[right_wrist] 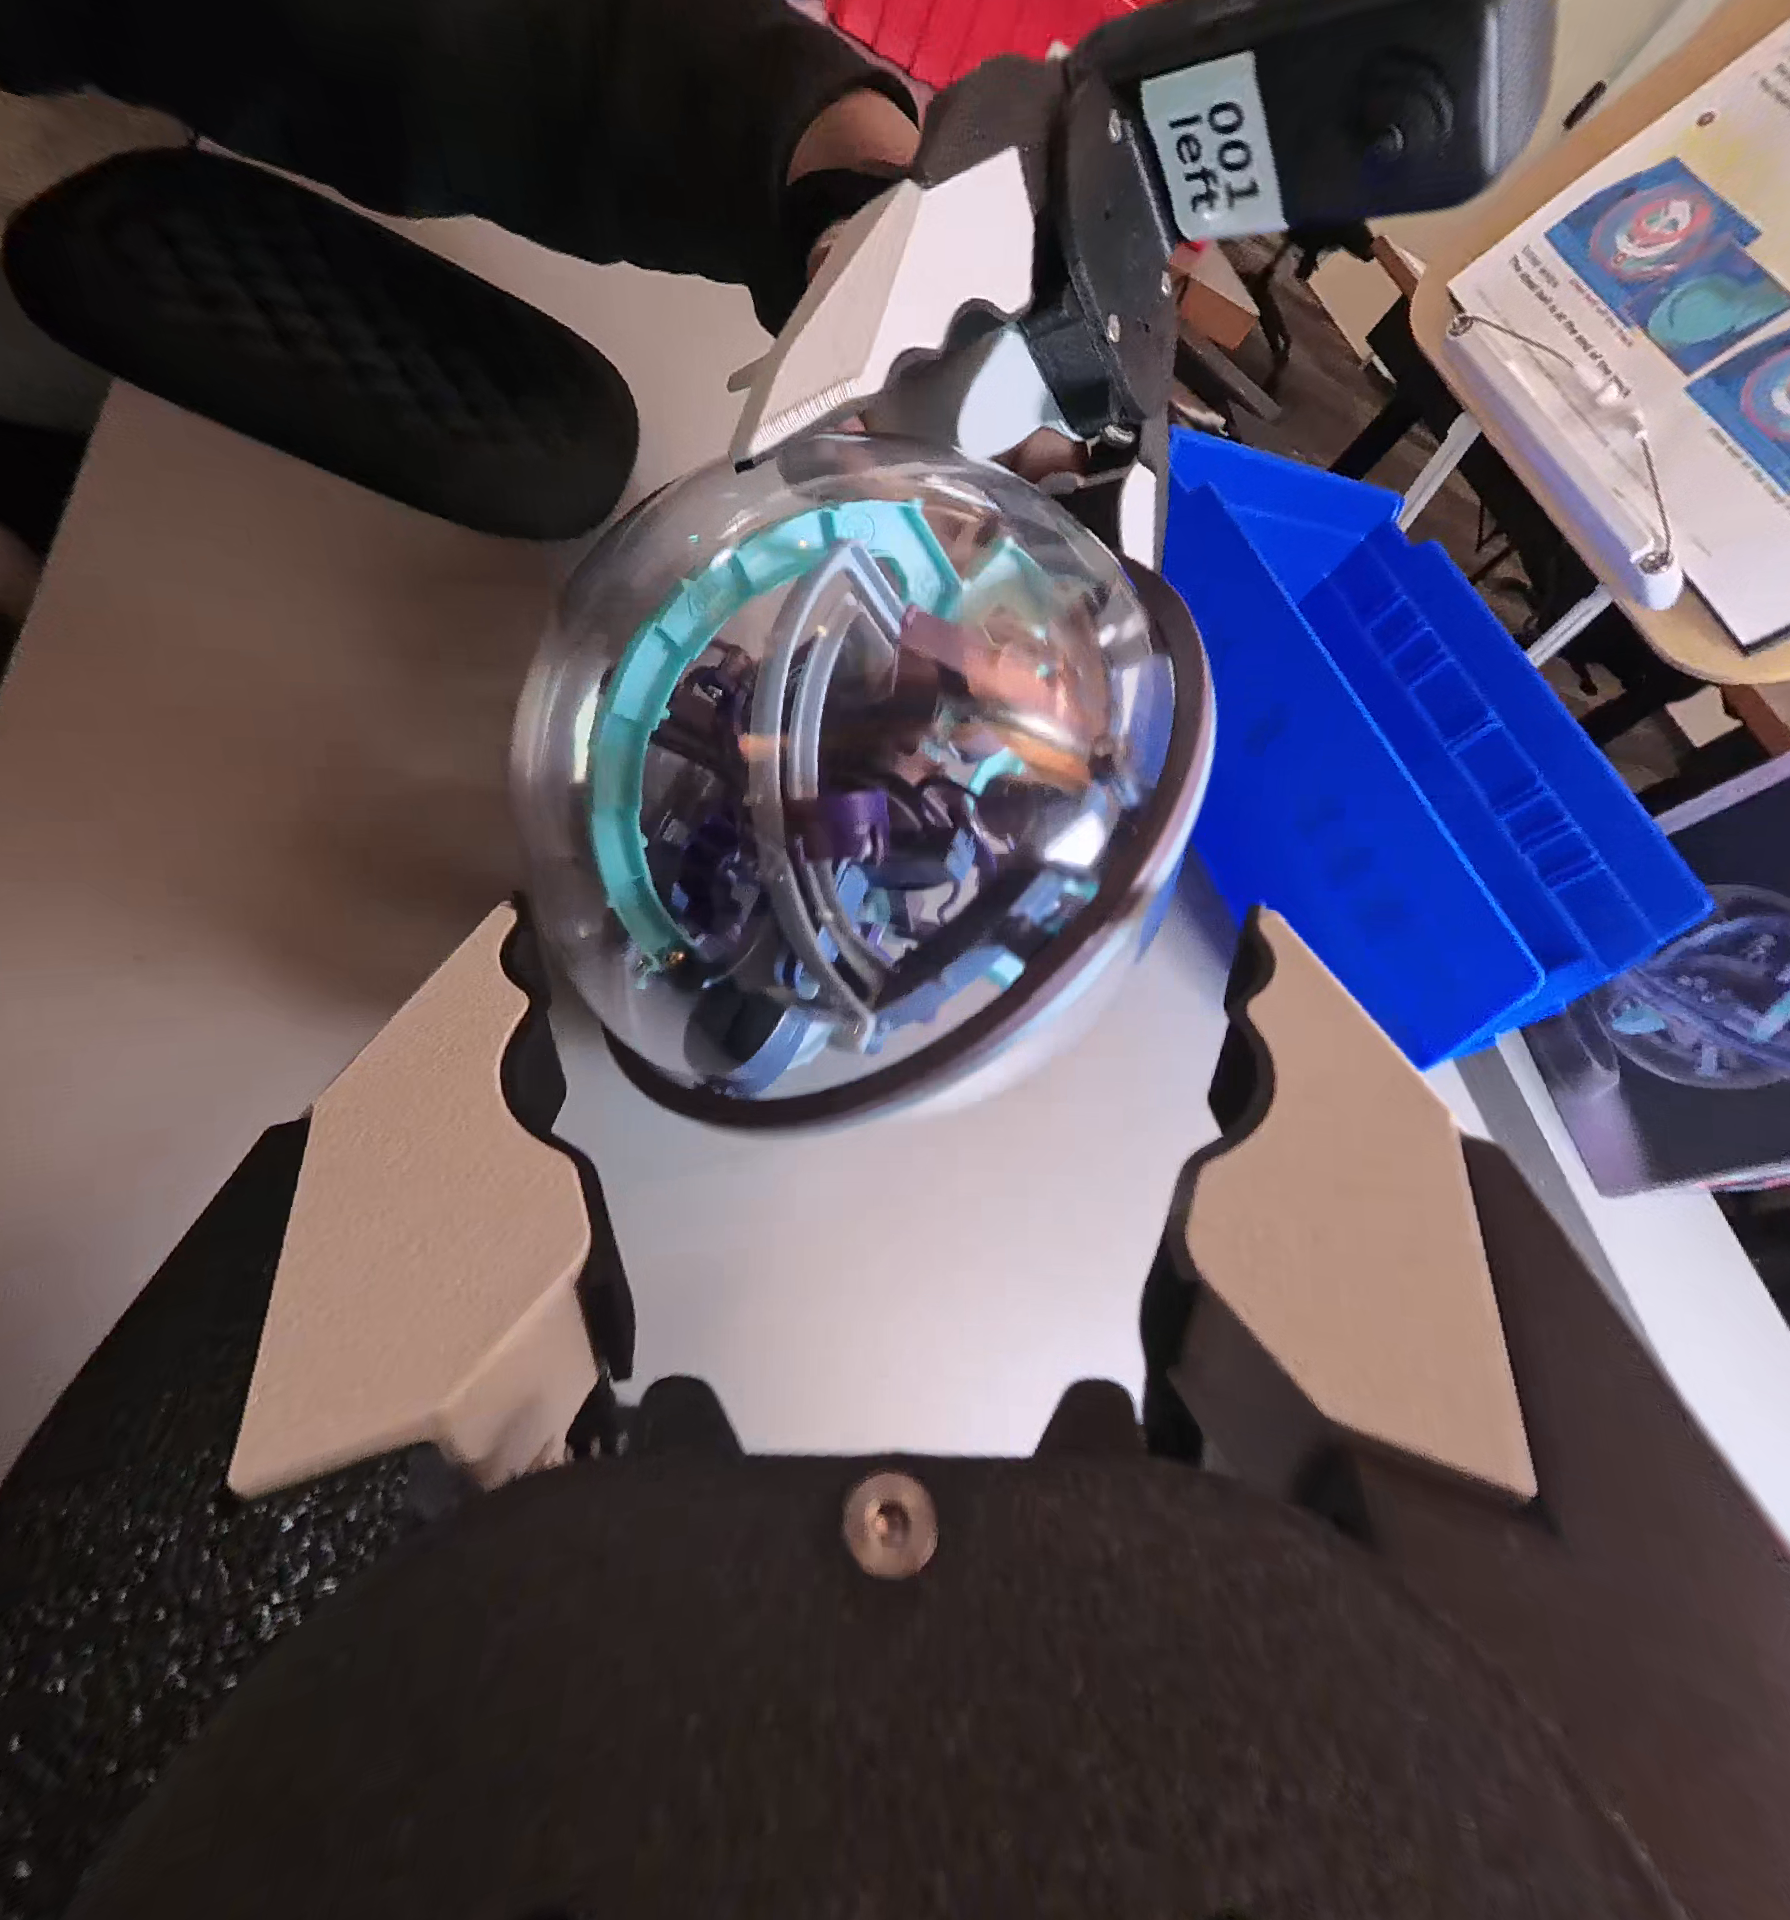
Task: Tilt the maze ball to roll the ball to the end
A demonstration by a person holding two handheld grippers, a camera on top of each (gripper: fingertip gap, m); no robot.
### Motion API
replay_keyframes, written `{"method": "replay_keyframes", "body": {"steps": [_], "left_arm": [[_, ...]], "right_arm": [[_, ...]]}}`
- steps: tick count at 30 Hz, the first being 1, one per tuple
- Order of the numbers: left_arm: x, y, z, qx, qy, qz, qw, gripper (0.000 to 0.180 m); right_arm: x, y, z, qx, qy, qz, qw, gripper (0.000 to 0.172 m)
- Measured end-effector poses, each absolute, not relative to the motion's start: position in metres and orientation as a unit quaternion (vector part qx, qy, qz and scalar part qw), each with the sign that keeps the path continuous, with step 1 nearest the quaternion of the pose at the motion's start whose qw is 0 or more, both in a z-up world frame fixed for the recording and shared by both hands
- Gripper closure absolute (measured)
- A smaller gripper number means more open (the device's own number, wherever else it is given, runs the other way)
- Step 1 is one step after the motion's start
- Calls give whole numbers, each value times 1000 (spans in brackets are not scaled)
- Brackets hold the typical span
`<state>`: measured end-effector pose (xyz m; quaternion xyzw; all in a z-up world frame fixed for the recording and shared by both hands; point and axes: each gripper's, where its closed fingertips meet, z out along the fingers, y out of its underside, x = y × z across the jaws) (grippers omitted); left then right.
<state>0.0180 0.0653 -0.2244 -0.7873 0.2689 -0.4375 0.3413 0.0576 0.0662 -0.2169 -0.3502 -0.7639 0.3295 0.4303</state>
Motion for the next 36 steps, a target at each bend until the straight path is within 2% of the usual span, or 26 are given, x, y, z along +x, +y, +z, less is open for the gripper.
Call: {"method": "replay_keyframes", "body": {"steps": [3,8,12,18,20,27,36], "left_arm": [[19,74,-220,-778,260,-442,363,40],[-1,91,-195,-742,224,-378,507,37],[-9,64,-200,-724,267,-296,563,32],[-2,58,-245,-741,311,-184,566,26],[-8,68,-246,-745,301,-172,569,32],[-20,78,-238,-751,231,-335,520,34],[-24,82,-227,-747,216,-351,521,39]], "right_arm": [[50,67,-222,-355,-768,341,409,48],[51,83,-230,-399,-743,381,379,55],[53,88,-235,-419,-723,411,364,59],[48,96,-237,-460,-680,464,334,64],[45,98,-239,-475,-664,476,326,63],[37,100,-260,-498,-669,451,320,60],[36,97,-270,-511,-668,466,275,57]]}}
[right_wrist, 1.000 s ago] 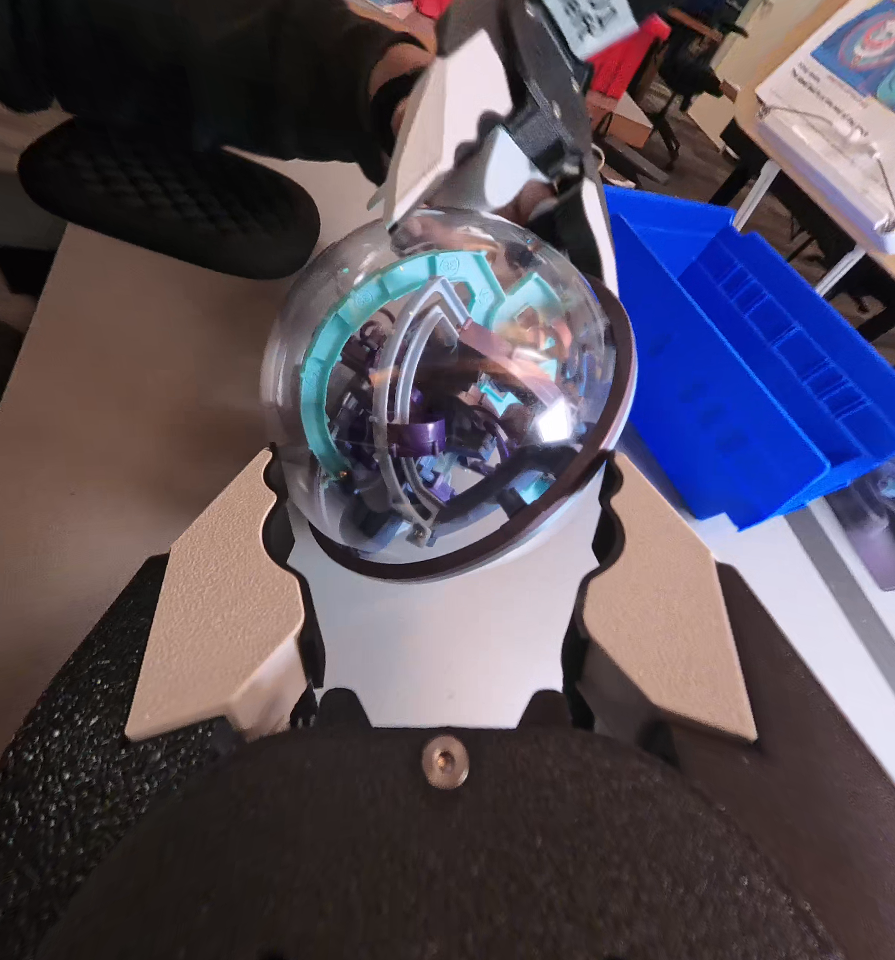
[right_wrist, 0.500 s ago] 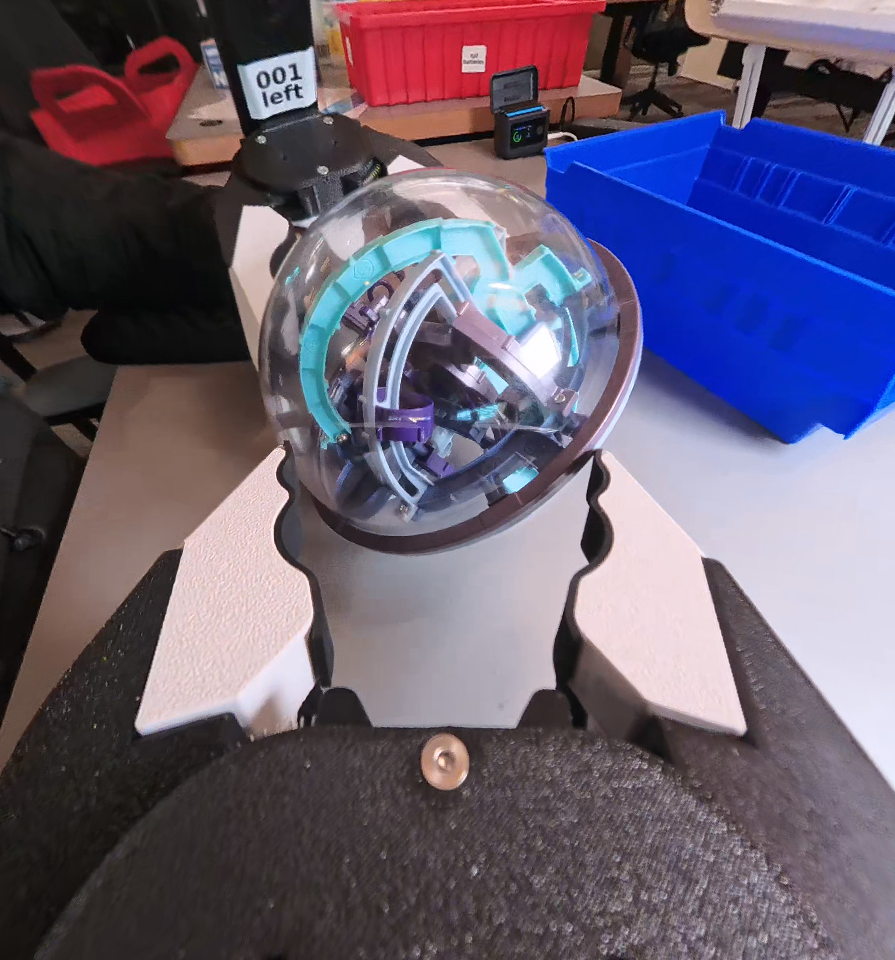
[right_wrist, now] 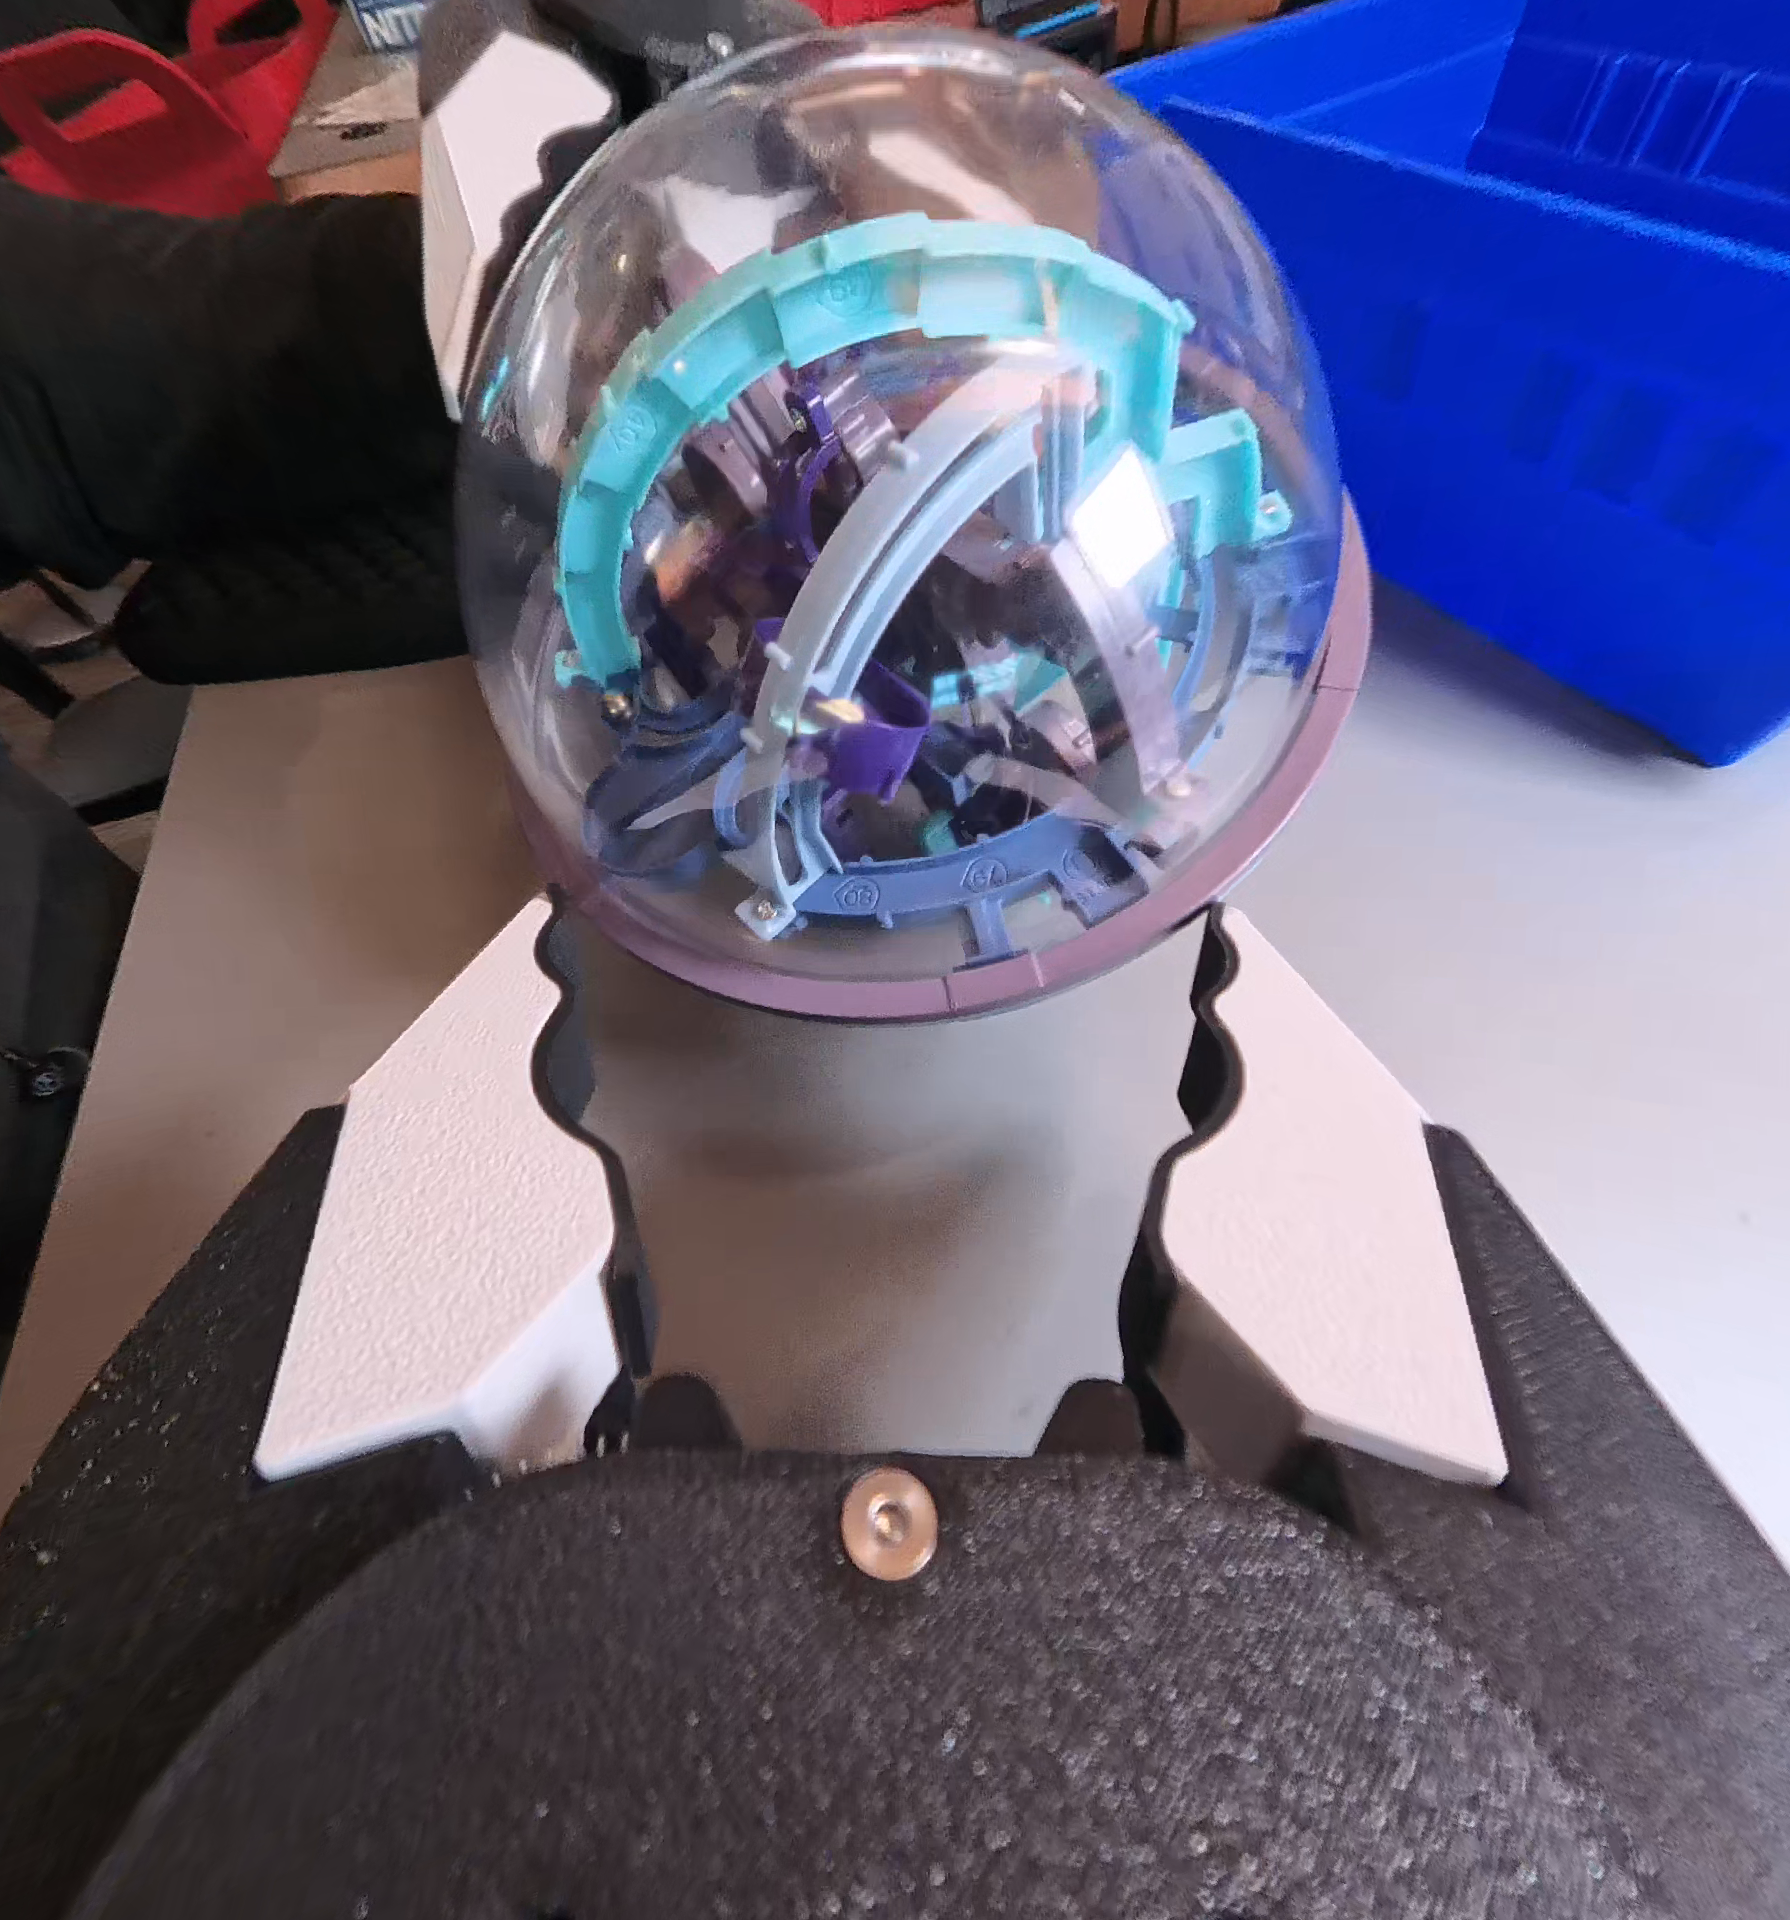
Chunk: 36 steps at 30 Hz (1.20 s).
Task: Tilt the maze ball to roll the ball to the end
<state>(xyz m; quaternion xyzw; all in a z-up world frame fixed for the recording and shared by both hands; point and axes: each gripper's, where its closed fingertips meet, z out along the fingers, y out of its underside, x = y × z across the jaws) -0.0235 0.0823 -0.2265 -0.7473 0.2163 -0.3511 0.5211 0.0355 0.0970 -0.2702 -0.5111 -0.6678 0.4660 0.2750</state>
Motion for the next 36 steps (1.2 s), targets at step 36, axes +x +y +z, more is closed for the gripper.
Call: {"method": "replay_keyframes", "body": {"steps": [36], "left_arm": [[-34,99,-227,-717,23,-515,470,48]], "right_arm": [[32,107,-275,-530,-659,438,304,53]]}}
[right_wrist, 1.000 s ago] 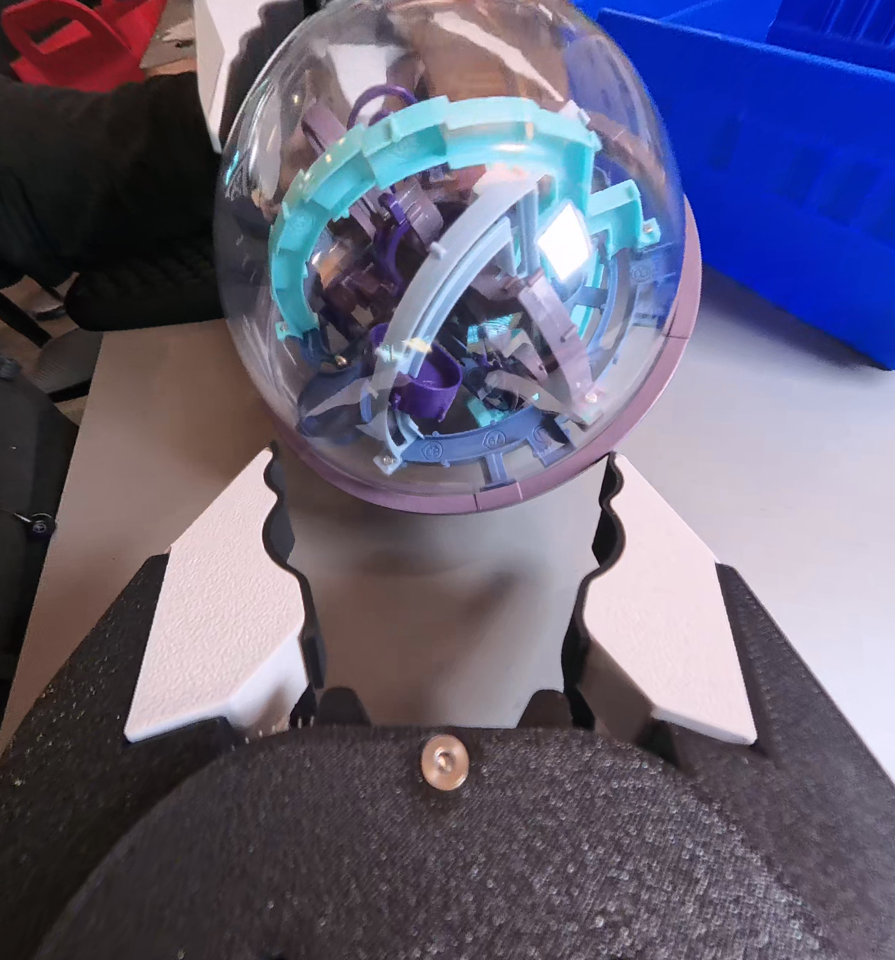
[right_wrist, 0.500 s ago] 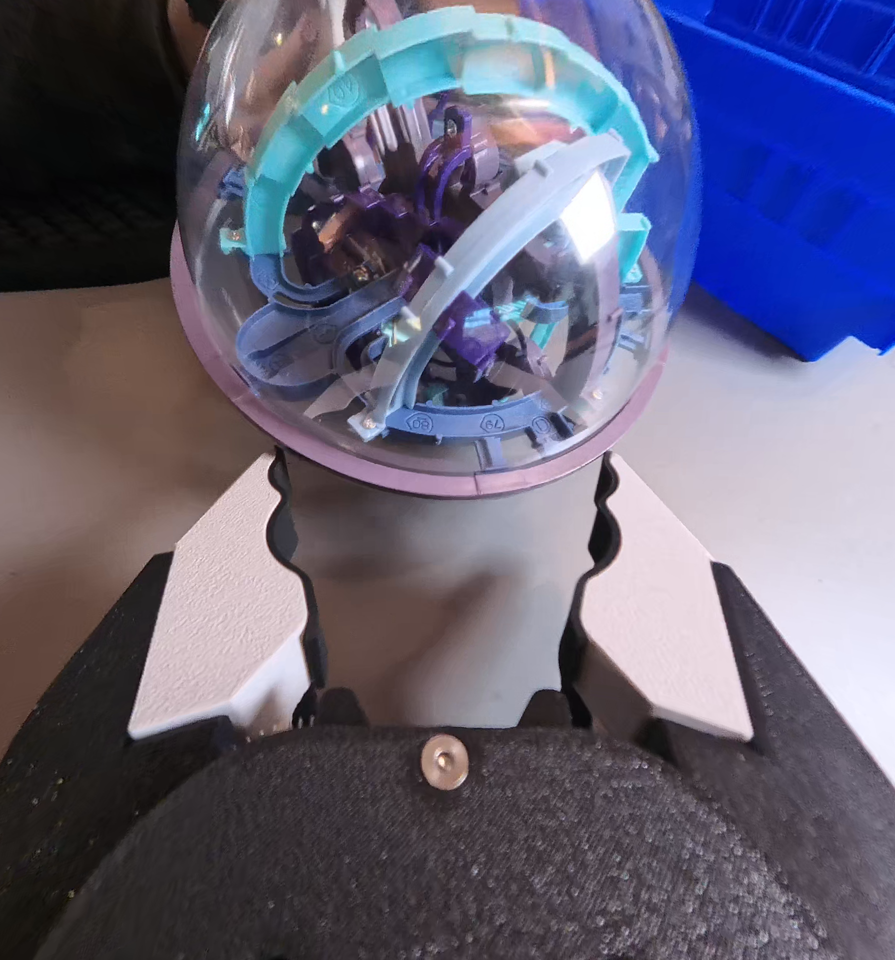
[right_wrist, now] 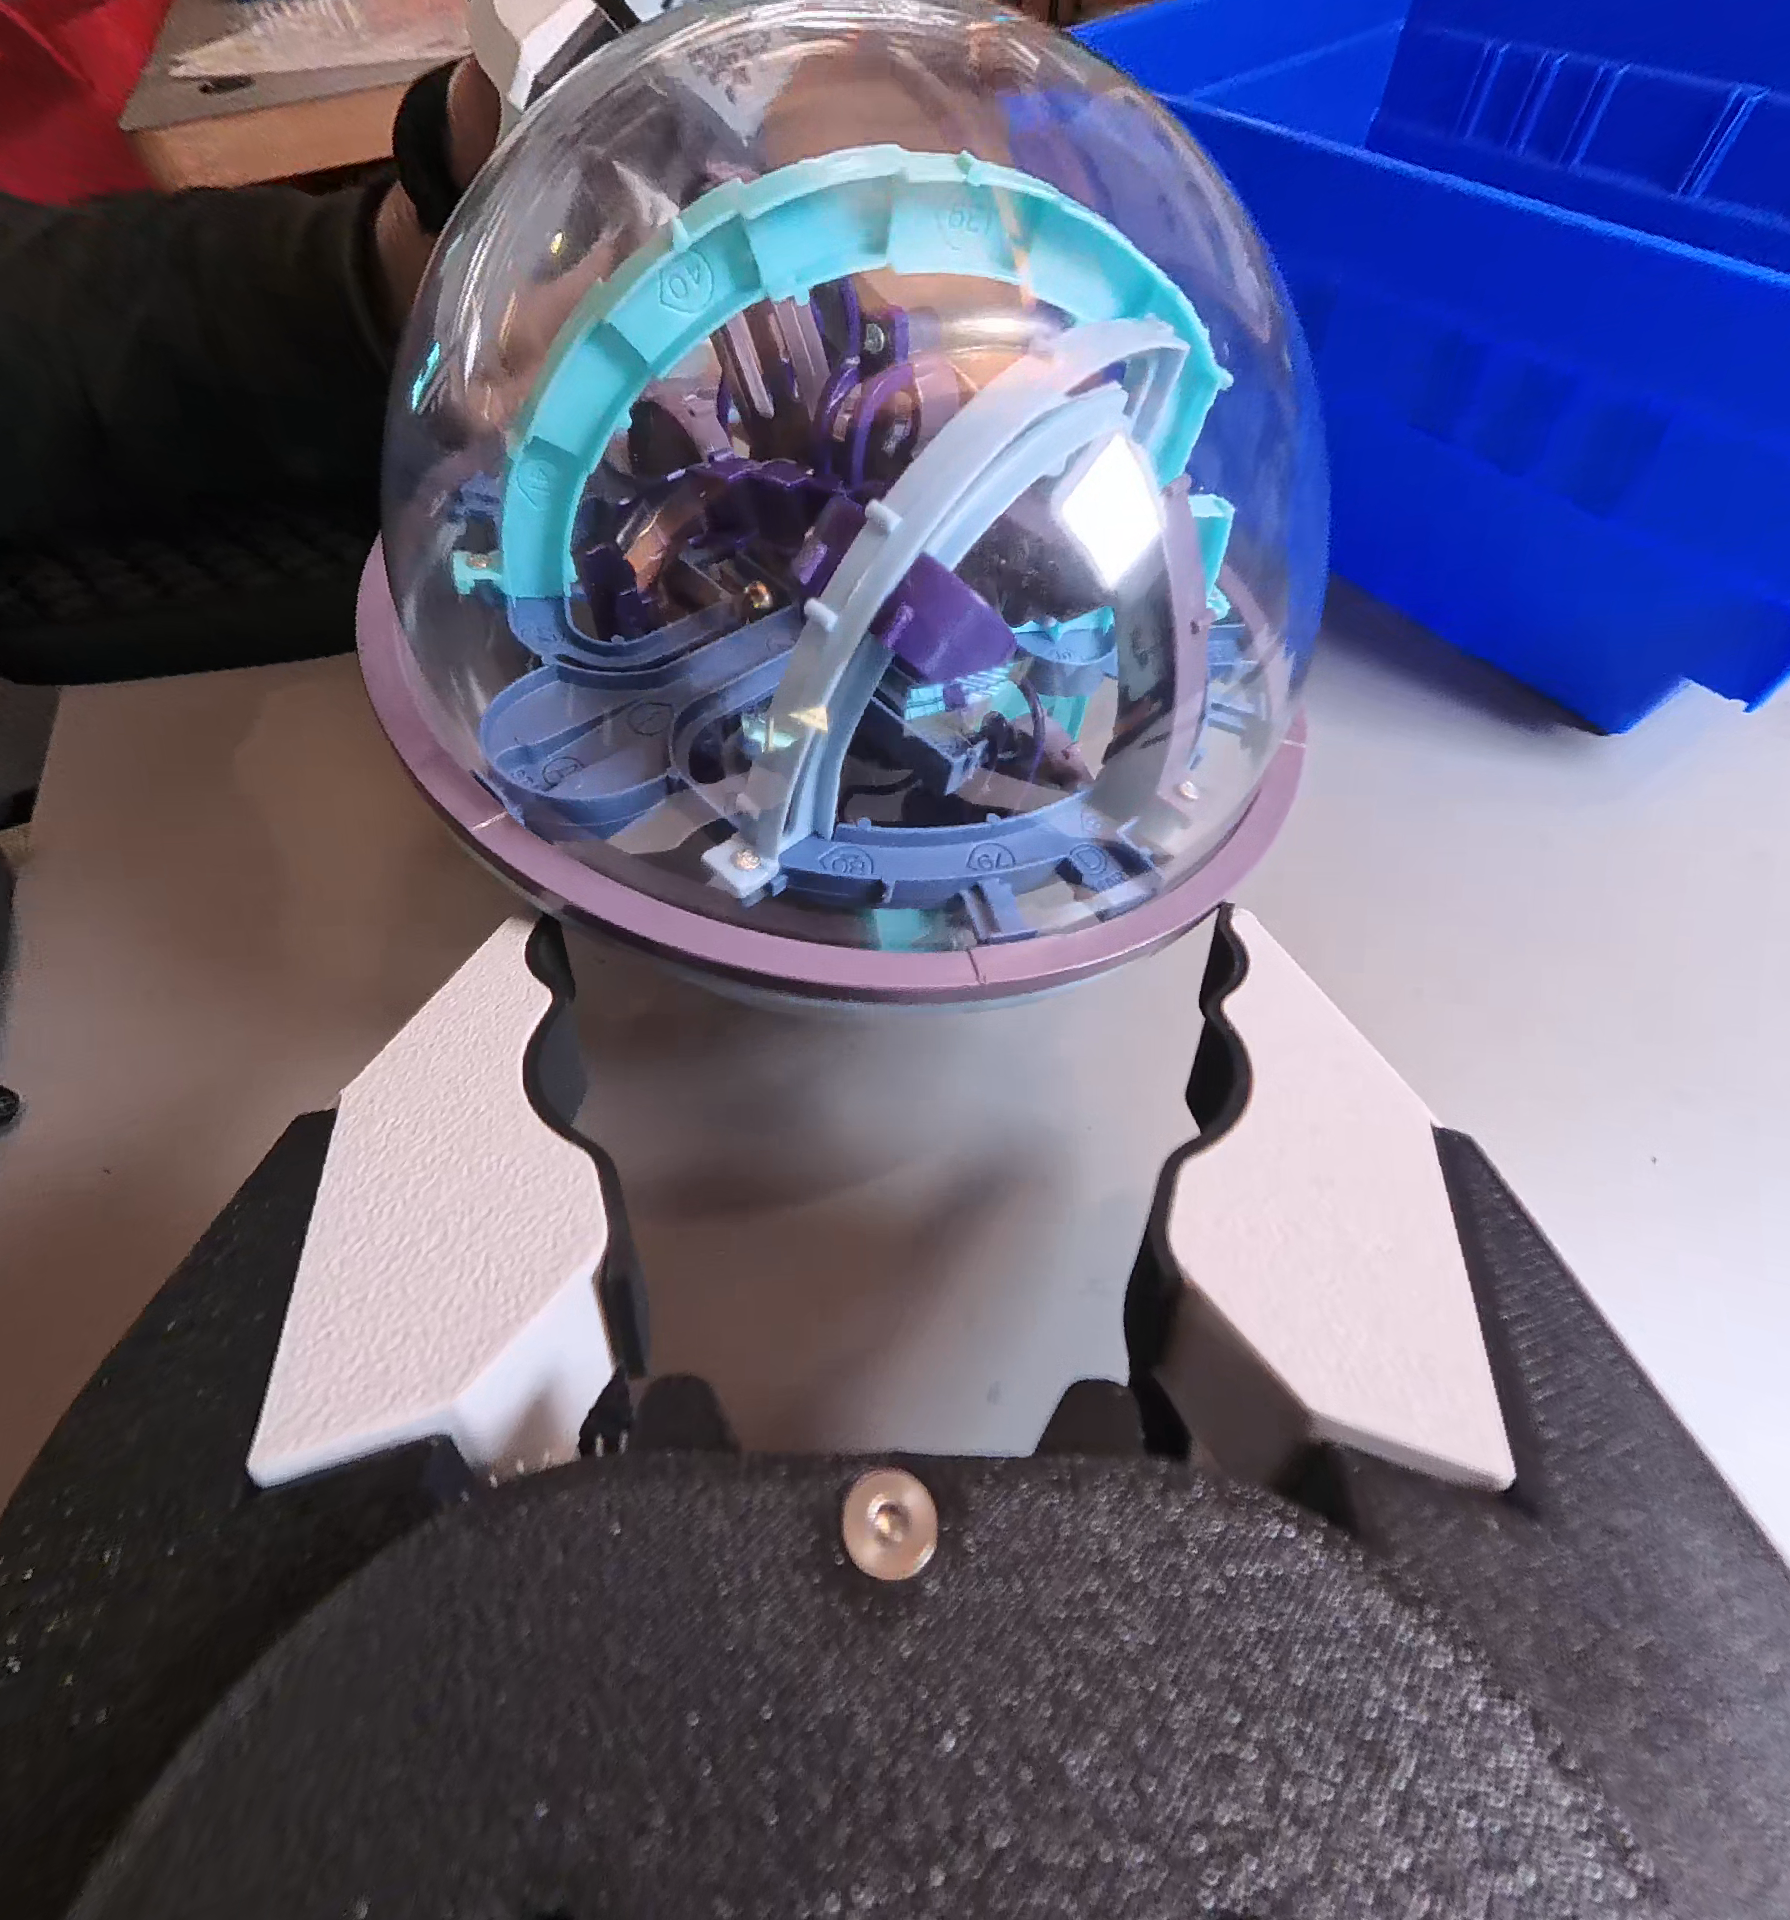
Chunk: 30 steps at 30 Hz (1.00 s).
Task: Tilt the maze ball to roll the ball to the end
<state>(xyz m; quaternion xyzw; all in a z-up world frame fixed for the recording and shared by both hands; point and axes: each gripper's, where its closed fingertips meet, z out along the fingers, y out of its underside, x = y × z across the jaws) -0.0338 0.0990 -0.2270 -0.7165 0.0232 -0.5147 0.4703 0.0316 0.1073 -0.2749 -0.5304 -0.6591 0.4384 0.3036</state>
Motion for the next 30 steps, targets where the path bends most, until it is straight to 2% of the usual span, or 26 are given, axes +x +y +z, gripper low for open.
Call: {"method": "replay_keyframes", "body": {"steps": [10,17,19,22,25,30], "left_arm": [[-27,93,-229,-724,26,-487,488,49],[-18,93,-229,-727,11,-479,492,49],[-16,92,-231,-729,1,-477,491,49],[-13,88,-235,-736,-4,-480,478,48],[-6,79,-241,-751,43,-472,460,37],[-21,91,-230,-749,204,-304,552,25]], "right_arm": [[54,115,-266,-578,-632,397,331,57],[51,94,-252,-622,-559,402,373,47],[47,95,-251,-621,-558,394,386,40],[47,97,-249,-596,-581,398,386,38],[48,101,-246,-569,-606,416,370,41],[45,113,-241,-543,-618,461,333,46]]}}
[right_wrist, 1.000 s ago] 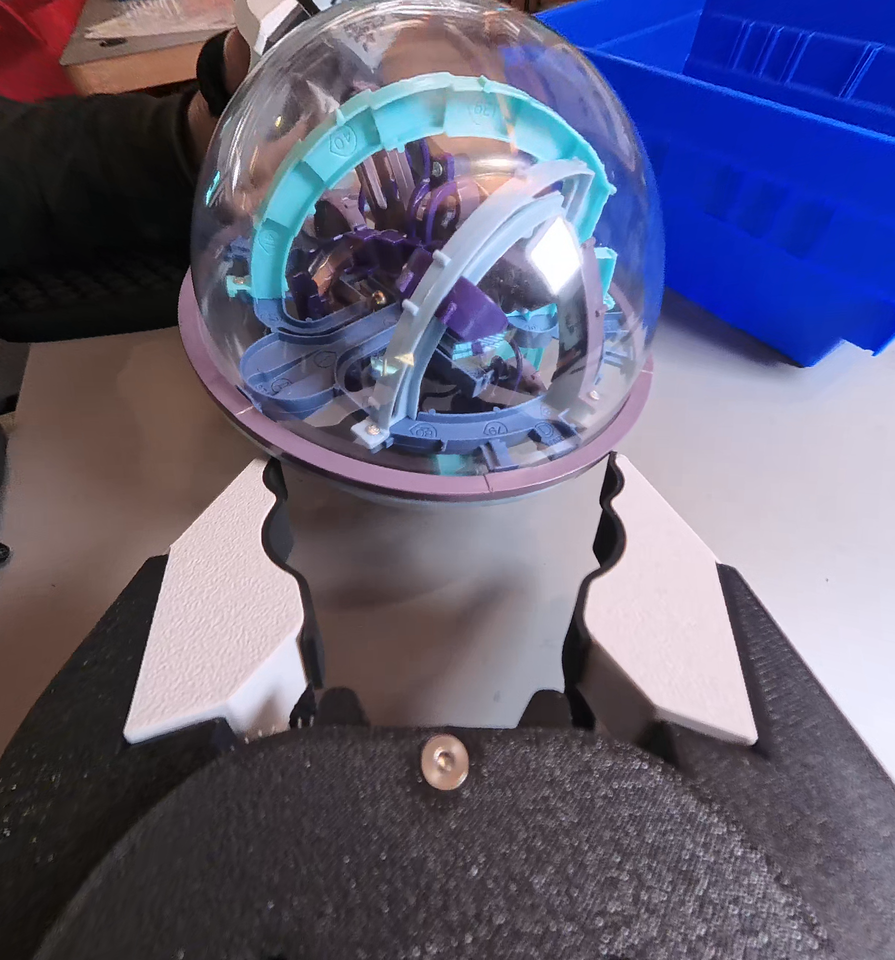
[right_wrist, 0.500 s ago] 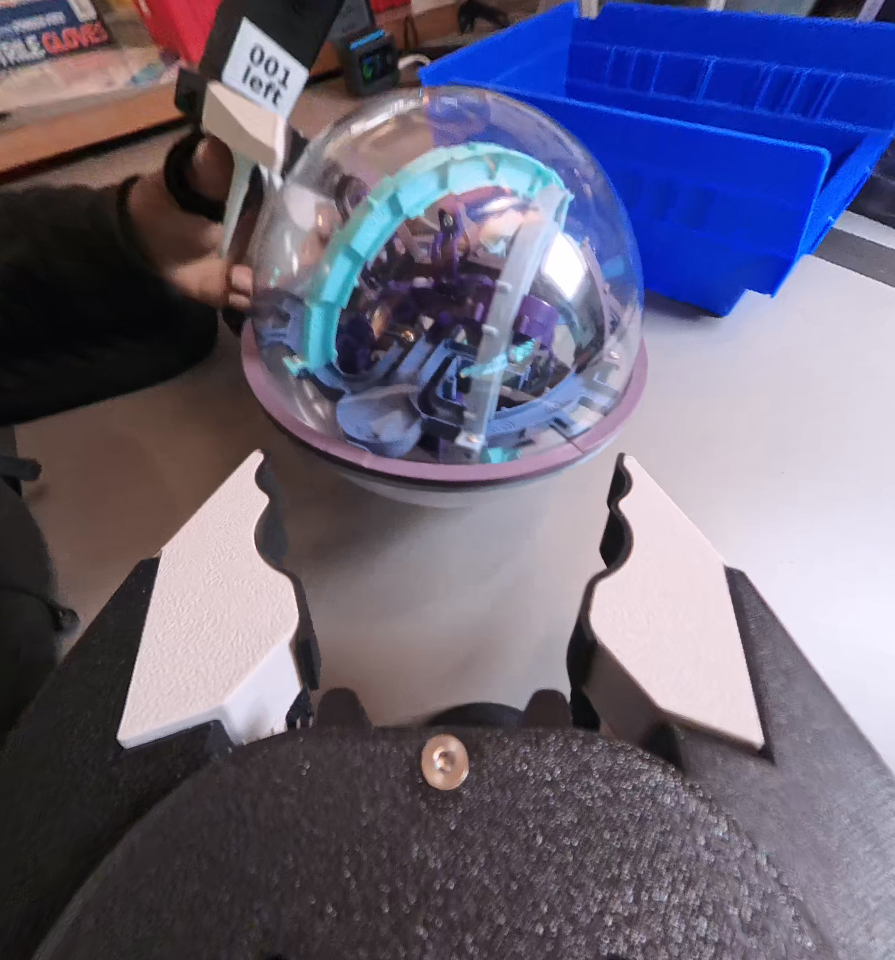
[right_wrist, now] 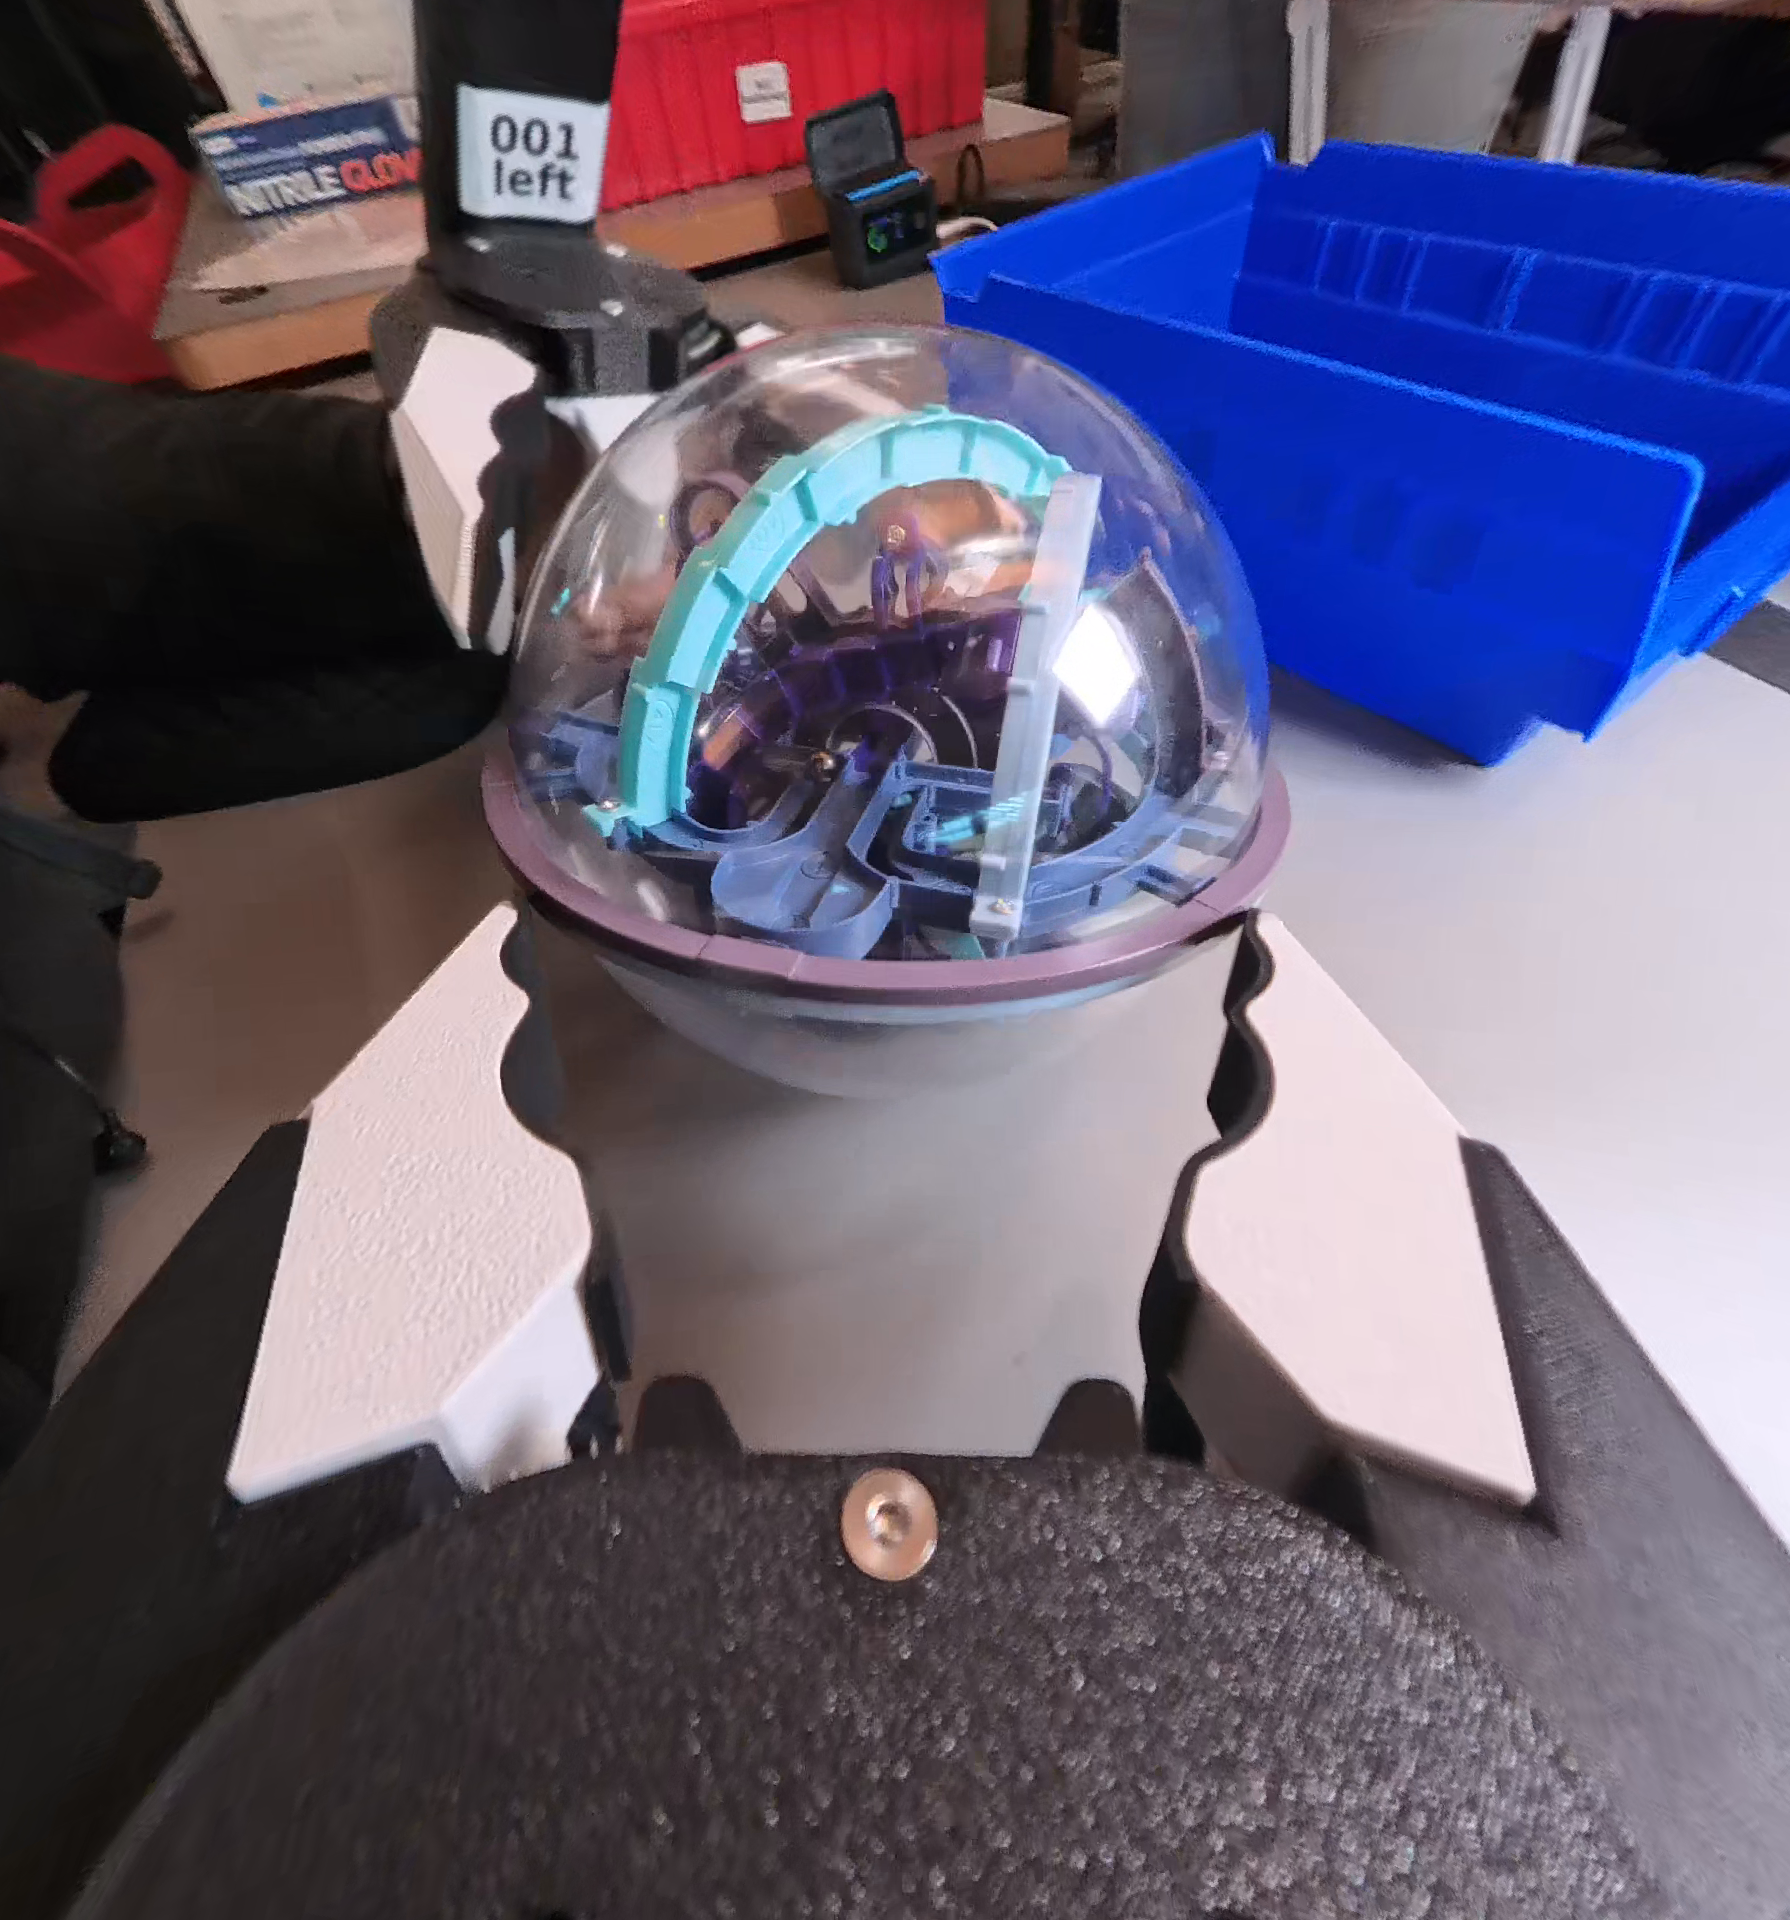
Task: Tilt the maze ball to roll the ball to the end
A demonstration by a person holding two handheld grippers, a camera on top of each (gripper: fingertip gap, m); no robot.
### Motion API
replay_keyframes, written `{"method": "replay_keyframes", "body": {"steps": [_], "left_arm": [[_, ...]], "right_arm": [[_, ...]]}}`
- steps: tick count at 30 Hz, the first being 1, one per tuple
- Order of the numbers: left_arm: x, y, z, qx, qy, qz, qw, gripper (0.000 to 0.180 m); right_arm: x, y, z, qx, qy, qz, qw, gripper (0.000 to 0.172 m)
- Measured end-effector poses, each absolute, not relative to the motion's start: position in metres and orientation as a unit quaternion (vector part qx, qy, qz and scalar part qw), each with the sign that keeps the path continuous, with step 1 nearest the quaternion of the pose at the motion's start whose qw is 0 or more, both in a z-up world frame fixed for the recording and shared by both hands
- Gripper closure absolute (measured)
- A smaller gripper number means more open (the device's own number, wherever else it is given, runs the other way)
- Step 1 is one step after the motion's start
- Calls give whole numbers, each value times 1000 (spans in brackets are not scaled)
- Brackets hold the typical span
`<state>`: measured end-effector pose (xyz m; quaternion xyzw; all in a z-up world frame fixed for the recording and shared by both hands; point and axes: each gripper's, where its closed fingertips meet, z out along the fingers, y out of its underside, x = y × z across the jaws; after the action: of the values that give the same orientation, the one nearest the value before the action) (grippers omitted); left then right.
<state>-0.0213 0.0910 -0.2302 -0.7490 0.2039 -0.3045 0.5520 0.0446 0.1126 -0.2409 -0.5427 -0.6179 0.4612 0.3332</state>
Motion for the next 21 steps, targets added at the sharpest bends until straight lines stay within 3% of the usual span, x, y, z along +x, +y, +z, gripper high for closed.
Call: {"method": "replay_keyframes", "body": {"steps": [3,6,12,21], "left_arm": [[-16,98,-223,-729,281,-286,555,25],[-5,97,-234,-735,316,-323,506,24],[-5,100,-242,-753,299,-301,502,27],[1,103,-240,-756,276,-227,548,28]], "right_arm": [[42,116,-235,-517,-637,470,325,52],[39,119,-234,-503,-658,467,308,56],[34,124,-236,-515,-661,454,303,51],[53,116,-234,-578,-596,410,379,43]]}}
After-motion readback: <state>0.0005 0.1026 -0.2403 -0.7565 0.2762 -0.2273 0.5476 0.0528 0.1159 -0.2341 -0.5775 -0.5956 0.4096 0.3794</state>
